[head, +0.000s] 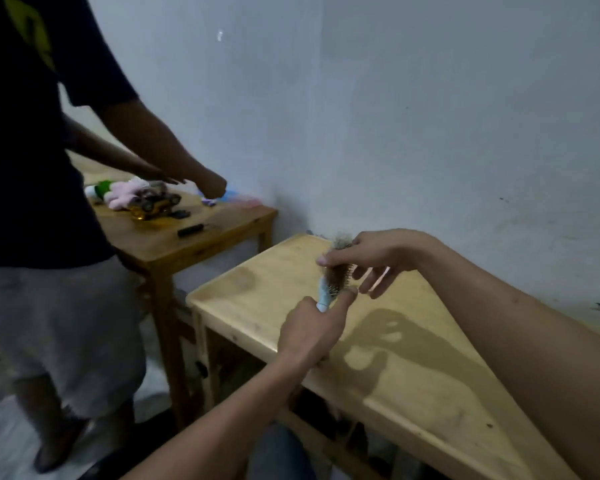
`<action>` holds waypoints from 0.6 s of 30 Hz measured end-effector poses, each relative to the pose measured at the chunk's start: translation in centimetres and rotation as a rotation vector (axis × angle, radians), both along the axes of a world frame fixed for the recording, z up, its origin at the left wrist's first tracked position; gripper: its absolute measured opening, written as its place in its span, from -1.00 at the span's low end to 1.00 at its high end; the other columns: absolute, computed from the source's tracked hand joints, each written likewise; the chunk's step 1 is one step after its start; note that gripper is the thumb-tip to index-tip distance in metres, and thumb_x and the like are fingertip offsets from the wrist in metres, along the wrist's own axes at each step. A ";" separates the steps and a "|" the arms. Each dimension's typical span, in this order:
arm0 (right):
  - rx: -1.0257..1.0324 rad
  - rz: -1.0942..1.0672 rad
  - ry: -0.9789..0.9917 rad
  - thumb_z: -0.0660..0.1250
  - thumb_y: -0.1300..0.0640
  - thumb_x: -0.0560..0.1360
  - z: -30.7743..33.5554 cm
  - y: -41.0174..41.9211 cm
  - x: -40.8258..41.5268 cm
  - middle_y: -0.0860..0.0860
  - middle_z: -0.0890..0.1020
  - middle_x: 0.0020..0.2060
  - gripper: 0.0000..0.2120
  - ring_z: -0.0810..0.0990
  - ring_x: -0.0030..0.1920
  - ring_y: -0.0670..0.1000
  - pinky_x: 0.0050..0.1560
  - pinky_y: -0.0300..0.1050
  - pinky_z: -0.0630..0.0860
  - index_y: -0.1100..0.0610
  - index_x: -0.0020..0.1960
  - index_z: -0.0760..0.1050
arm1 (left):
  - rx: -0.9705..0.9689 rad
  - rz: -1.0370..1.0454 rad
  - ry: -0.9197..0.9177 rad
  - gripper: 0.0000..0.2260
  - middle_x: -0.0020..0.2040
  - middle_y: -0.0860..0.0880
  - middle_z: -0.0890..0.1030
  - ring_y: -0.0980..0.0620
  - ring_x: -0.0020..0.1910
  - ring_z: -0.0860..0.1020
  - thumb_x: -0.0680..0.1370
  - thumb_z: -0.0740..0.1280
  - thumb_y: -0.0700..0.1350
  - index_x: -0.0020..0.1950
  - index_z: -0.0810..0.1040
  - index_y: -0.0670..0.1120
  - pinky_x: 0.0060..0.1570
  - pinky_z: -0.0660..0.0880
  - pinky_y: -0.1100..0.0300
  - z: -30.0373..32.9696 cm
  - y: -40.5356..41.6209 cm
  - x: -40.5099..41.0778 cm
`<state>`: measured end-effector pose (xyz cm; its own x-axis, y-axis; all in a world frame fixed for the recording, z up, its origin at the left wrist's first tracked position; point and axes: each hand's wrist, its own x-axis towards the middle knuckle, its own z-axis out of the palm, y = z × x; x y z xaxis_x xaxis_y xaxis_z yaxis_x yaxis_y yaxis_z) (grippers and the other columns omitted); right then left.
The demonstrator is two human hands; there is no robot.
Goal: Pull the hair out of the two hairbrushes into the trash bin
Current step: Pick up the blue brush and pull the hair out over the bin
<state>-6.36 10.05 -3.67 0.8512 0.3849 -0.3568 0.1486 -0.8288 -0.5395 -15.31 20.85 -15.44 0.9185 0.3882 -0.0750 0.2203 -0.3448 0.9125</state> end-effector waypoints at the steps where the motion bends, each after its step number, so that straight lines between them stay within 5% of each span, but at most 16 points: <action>1: -0.001 0.050 -0.010 0.40 -0.42 0.42 -0.1 1.5 -0.7 0.12 0.57 0.26 -0.43 0.74 0.02 0.14 -0.10 -0.01 0.73 -0.01 0.21 0.58 | 0.053 0.054 0.008 -0.22 -0.17 -0.11 0.66 -0.18 -0.22 0.66 0.25 0.15 0.60 -0.03 0.53 -0.09 -0.16 0.61 0.02 -0.4 1.6 -0.8; 3: 0.025 0.131 -0.026 0.34 -0.45 0.44 -0.6 4.4 -1.6 0.13 0.58 0.27 -0.51 0.74 0.02 0.13 -0.07 0.00 0.73 -0.07 0.10 0.58 | 0.128 0.150 0.012 -0.16 -0.14 -0.12 0.68 -0.19 -0.16 0.66 0.22 0.07 0.65 -0.02 0.56 -0.06 -0.05 0.62 -0.07 -1.3 4.7 -2.6; 6: 0.042 0.219 -0.037 0.32 -0.49 0.40 -2.0 8.7 -2.1 0.14 0.61 0.24 -0.20 0.75 0.00 0.11 -0.09 0.02 0.73 0.06 0.40 0.53 | 0.172 0.239 0.017 -0.20 -0.17 -0.04 0.68 -0.09 -0.20 0.67 0.28 0.03 0.63 -0.02 0.58 -0.02 -0.10 0.64 -0.07 -2.8 9.0 -5.6; 8: 0.055 0.276 -0.032 0.32 -0.45 0.43 -3.0 11.4 -2.7 0.13 0.63 0.18 -0.16 0.74 -0.03 0.10 -0.17 -0.03 0.72 0.13 0.47 0.49 | 0.205 0.264 0.020 -0.31 -0.20 0.02 0.67 0.02 -0.24 0.65 0.38 0.07 0.57 -0.04 0.60 -0.01 -0.20 0.63 0.06 -3.7 11.4 -7.7; 12: 0.072 0.390 0.002 0.35 -0.34 0.51 -5.1 15.9 -3.8 0.13 0.65 0.13 -0.28 0.74 -0.01 0.11 -0.16 -0.04 0.71 0.18 0.44 0.50 | 0.300 0.294 0.042 -0.43 -0.23 0.06 0.67 0.10 -0.28 0.63 0.46 0.12 0.49 -0.11 0.58 0.02 -0.31 0.54 0.16 -5.4 15.6 -11.4; 18: 0.072 0.556 -0.009 0.40 -0.13 0.58 -7.7 21.1 -5.5 0.10 0.70 0.02 -0.63 0.71 -0.04 0.06 -0.06 -0.04 0.69 0.16 0.17 0.62 | 0.463 0.436 0.117 -0.32 -0.25 0.02 0.63 0.00 -0.26 0.60 0.36 0.03 0.58 -0.14 0.56 0.01 -0.27 0.54 0.05 -7.8 19.5 -14.9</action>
<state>-11.90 31.10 -11.35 0.5163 0.7996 -0.3067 0.5575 -0.5857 -0.5884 -30.23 40.36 -23.20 0.6649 0.7402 0.0999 0.5177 -0.5532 0.6526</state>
